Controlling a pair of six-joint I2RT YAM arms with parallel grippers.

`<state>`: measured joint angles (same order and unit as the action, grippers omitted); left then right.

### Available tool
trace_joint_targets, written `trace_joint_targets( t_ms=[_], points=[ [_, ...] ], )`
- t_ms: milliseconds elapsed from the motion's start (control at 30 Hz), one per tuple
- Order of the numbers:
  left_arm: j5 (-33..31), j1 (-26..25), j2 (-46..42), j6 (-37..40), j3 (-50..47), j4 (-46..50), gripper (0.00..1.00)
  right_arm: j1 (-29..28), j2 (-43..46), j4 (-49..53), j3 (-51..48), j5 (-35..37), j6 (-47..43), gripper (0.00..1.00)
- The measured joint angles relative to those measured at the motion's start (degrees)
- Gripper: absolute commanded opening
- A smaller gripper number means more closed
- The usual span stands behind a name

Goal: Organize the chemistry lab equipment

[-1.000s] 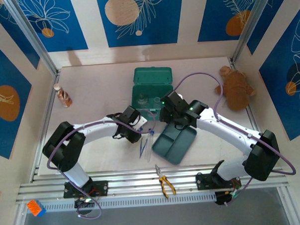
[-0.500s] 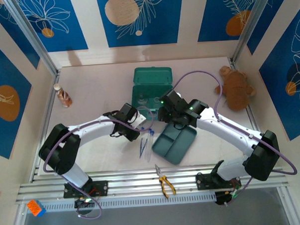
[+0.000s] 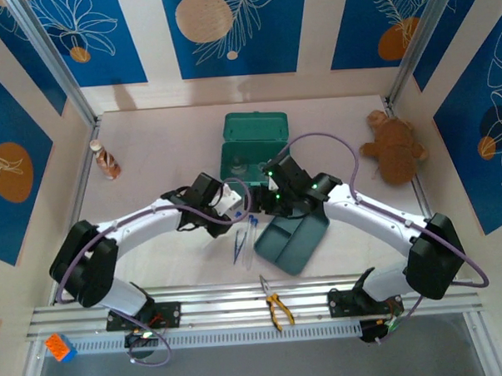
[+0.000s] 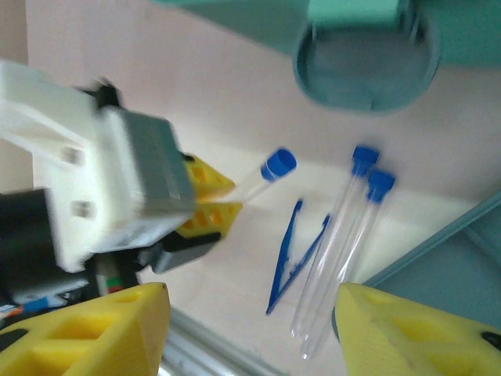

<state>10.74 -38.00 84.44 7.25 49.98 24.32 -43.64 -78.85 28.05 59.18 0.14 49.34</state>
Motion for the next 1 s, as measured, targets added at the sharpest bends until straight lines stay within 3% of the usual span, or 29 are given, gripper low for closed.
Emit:
trace_joint_targets(
  t_ms=[467,1000],
  points=[
    [4.28,0.0,-3.63,0.81,-2.27,-1.18,0.17,5.03,-1.84,-20.41,-13.9,-16.68,11.54,0.58],
    [6.19,0.0,-6.56,0.81,-2.32,-1.18,0.18,5.9,-8.68,-34.86,-14.73,-22.16,19.34,0.56]
  ],
)
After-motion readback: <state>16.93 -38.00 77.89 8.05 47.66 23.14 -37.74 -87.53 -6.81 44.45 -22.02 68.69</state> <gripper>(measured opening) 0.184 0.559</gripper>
